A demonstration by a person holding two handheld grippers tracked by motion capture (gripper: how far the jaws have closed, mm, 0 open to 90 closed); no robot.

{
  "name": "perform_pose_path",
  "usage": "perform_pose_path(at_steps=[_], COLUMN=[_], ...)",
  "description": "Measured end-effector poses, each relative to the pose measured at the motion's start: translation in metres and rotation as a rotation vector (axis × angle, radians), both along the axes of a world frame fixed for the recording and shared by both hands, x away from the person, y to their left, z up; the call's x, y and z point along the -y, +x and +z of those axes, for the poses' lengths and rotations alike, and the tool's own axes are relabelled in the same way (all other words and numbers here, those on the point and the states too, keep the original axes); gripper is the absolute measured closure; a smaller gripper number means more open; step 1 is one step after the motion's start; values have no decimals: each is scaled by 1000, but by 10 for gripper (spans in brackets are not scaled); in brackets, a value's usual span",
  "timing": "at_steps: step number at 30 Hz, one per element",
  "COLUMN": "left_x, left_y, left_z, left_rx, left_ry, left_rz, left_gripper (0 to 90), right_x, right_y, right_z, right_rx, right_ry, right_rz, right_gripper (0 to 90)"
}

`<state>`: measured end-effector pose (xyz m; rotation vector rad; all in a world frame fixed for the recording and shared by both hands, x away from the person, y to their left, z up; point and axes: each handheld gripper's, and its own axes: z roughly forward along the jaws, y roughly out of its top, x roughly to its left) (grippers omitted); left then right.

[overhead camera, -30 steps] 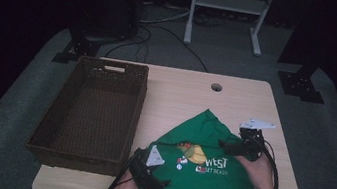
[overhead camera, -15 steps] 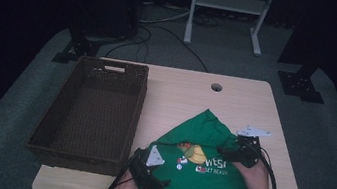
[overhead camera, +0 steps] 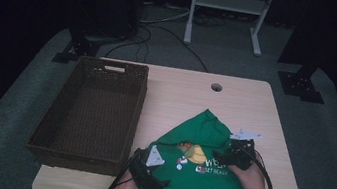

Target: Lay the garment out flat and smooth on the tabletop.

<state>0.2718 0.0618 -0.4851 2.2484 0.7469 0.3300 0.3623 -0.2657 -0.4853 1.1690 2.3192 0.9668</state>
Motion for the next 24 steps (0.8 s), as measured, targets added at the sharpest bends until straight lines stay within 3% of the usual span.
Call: perform_pose_path(at_steps=[13, 24], left_x=[1, 2], left_y=[-1, -3], left_z=[2, 14], left_rx=[-13, 12], left_ry=[-3, -26], left_rz=[-6, -15], left_gripper=[0, 0], right_x=[9, 14], right_y=[-13, -29], right_z=[-1, -1], right_rx=[3, 7], right_ry=[8, 8], right_rz=[17, 40], right_gripper=[0, 0])
